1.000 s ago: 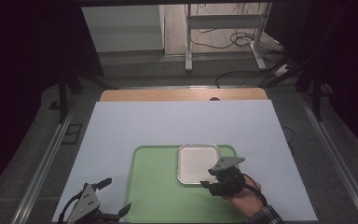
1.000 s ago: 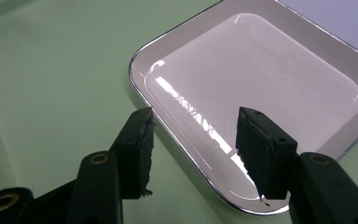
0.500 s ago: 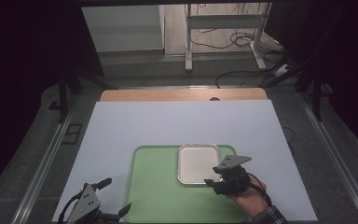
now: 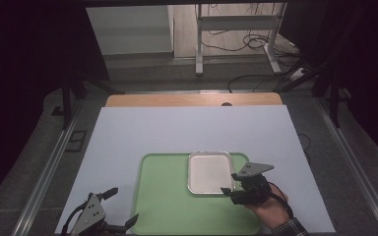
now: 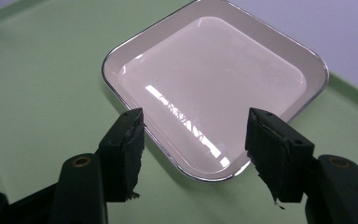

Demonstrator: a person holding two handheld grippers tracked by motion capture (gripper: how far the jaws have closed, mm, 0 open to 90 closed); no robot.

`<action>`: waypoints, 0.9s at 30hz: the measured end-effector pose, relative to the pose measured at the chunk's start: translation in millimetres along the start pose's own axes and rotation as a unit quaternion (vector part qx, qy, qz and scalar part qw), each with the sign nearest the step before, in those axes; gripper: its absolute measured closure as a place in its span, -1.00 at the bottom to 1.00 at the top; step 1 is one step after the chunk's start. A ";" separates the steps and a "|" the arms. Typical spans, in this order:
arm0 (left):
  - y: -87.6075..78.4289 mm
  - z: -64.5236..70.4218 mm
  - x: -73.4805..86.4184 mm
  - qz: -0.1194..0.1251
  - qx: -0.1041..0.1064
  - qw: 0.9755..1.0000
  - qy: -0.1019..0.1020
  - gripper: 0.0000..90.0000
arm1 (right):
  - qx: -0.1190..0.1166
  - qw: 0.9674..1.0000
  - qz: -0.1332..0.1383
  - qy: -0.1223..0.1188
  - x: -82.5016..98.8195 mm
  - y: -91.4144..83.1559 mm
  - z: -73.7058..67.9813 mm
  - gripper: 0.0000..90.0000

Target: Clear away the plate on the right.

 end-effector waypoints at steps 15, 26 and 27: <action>-0.4 -0.4 0.1 0.001 -0.002 1.000 -0.002 -0.97 | 0.009 1.000 0.008 0.010 0.8 -8.3 5.4 -0.34; -0.6 -0.2 0.2 0.000 -0.003 1.000 -0.001 -0.97 | 0.021 0.999 0.025 0.012 0.5 -20.4 10.7 -0.46; -0.6 -0.2 0.2 0.000 -0.003 1.000 -0.001 -0.97 | 0.022 0.999 0.027 0.014 0.9 -22.7 11.7 -0.47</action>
Point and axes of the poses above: each handheld gripper's, and its own axes: y roughly forward along the jaws, x roughly out of its underside, z roughly to its right, the point moved 5 cm from there along y, roughly forward along the jaws, and after that the axes turned 11 degrees about z, right-handed, at the moved point
